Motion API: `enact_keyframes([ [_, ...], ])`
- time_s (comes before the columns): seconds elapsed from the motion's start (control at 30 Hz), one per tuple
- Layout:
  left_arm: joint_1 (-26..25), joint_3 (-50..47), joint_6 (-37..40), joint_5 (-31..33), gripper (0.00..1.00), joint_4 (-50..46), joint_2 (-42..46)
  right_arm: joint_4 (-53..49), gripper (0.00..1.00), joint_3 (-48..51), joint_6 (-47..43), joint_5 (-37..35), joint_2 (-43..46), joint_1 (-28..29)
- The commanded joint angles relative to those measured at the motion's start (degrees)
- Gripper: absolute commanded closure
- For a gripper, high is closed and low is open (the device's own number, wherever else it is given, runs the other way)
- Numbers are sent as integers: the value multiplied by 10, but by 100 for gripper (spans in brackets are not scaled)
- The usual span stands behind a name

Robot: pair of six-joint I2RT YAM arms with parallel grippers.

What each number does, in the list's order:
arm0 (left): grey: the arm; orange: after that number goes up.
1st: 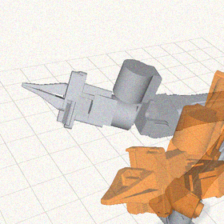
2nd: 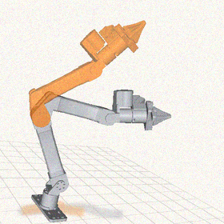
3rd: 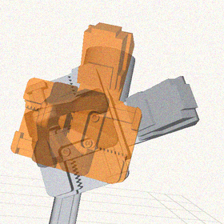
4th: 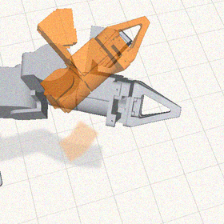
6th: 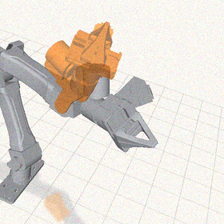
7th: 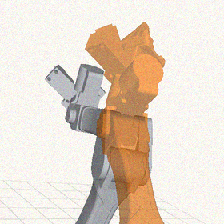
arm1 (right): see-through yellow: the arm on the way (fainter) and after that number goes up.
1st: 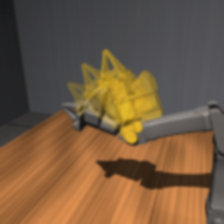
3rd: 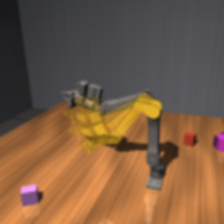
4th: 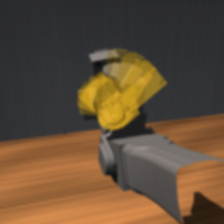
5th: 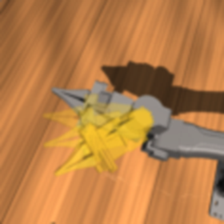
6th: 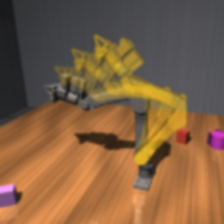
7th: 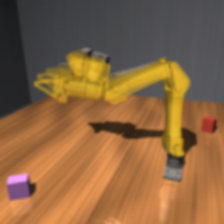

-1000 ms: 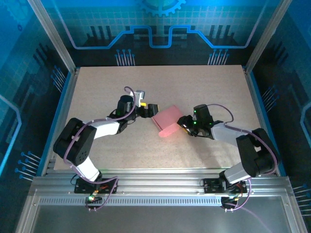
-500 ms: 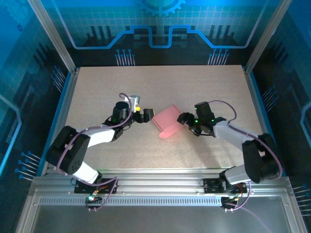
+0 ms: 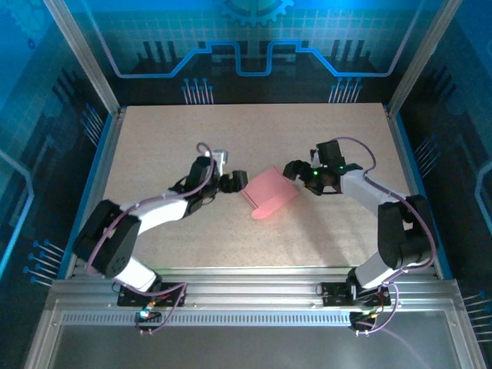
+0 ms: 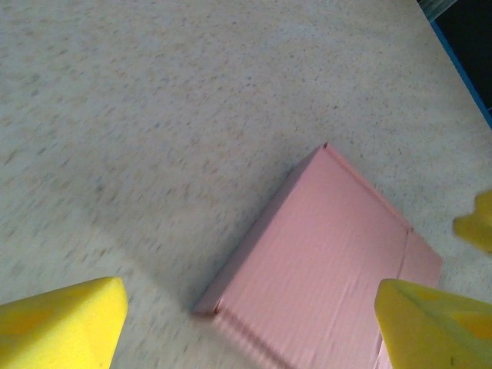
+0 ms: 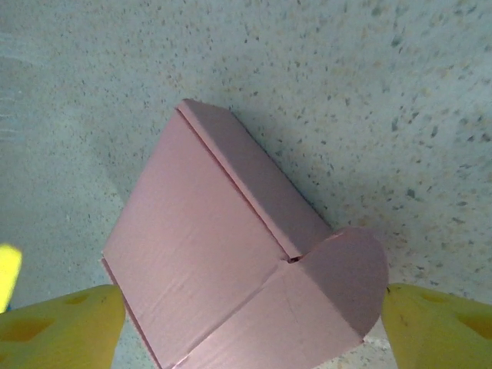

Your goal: Fold the paper box

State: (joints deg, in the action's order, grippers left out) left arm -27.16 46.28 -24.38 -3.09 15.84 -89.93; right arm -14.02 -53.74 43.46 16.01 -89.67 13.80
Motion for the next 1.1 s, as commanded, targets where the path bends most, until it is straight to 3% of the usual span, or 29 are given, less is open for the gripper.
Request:
enact_keyframes([
  [0.0,10,102,58,-99,15,-125,-62,27,12,30,20,28,19,-4],
  [0.17,28,229,113,-209,29,-250,-166,42,12,72,25,50,39,-5],
  [0.33,32,298,139,-244,40,-313,-224,107,14,122,73,84,49,3],
  [0.6,37,346,151,-230,49,-367,-274,195,14,166,134,87,44,46],
  [1.07,51,362,158,-193,60,-399,-298,225,15,154,161,86,22,62],
])
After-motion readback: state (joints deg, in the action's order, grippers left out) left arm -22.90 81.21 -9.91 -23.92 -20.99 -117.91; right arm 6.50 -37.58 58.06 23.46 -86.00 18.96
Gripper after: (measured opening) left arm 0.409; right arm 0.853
